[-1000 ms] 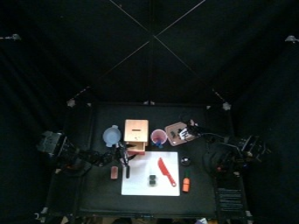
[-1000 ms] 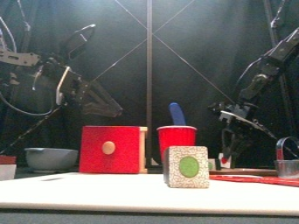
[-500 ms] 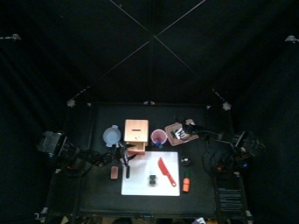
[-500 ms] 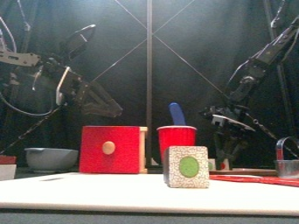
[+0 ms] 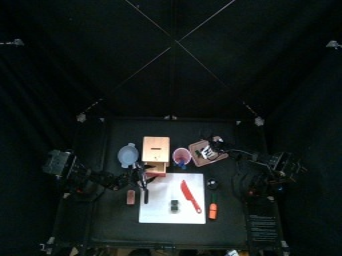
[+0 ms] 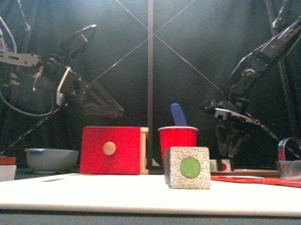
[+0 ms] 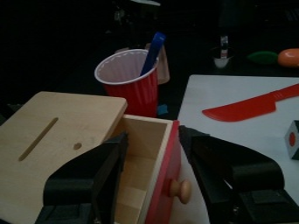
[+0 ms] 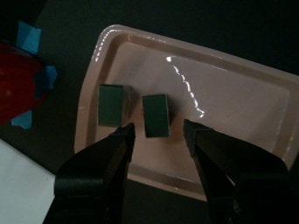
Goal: Place sushi on board then cut the sushi with the knife then place the pieces on the plate
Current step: Place the 4 sushi pieces on the plate
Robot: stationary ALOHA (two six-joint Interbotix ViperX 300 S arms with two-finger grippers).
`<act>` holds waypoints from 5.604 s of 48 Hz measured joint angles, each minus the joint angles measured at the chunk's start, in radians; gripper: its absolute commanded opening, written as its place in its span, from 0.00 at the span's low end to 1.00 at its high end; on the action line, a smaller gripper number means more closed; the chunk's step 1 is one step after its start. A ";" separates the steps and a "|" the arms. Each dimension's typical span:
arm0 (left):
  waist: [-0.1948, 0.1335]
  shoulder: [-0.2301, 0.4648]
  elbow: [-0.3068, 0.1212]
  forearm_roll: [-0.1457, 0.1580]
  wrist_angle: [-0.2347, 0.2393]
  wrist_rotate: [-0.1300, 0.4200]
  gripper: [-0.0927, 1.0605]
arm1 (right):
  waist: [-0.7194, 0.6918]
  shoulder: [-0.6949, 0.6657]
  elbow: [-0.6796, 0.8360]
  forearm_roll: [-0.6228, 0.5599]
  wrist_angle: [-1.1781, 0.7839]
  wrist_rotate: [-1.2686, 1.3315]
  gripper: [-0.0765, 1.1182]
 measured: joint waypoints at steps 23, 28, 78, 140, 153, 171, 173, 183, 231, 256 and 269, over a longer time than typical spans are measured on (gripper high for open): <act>-0.002 0.000 -0.048 0.003 0.000 0.002 0.83 | 0.239 -0.276 0.074 0.115 0.084 0.000 0.42; 0.000 0.002 -0.060 0.011 0.000 0.000 0.83 | 0.354 -0.295 0.075 0.155 0.044 0.000 0.29; -0.035 0.000 -0.086 0.015 0.000 -0.005 0.83 | 0.799 0.179 -0.221 0.097 -0.155 -0.011 0.92; -0.037 -0.002 -0.041 -0.008 0.000 -0.005 0.83 | 0.834 0.391 -0.373 0.043 -0.029 -0.017 0.56; -0.038 -0.002 -0.035 -0.021 0.000 -0.005 0.83 | 0.816 0.328 -0.345 0.038 0.032 -0.005 0.53; -0.038 -0.002 -0.035 -0.021 0.000 -0.005 0.83 | 0.563 -0.046 -0.049 0.048 0.147 -0.003 0.53; -0.038 -0.003 -0.034 -0.021 0.000 -0.003 0.83 | 0.511 -0.091 0.000 0.048 0.149 0.002 0.53; -0.034 -0.003 -0.035 -0.021 0.000 0.000 0.83 | 0.222 -0.238 0.140 0.037 0.086 -0.005 0.53; -0.029 -0.002 -0.034 -0.023 0.000 -0.003 0.83 | -0.078 -0.009 0.107 -0.069 -0.071 -0.002 0.87; -0.031 -0.002 -0.034 -0.023 0.000 -0.005 0.83 | 0.008 -0.198 0.104 -0.061 0.118 0.000 0.90; -0.029 -0.002 -0.046 -0.021 0.000 -0.002 0.83 | 0.423 -0.261 0.097 -0.005 0.049 -0.008 0.90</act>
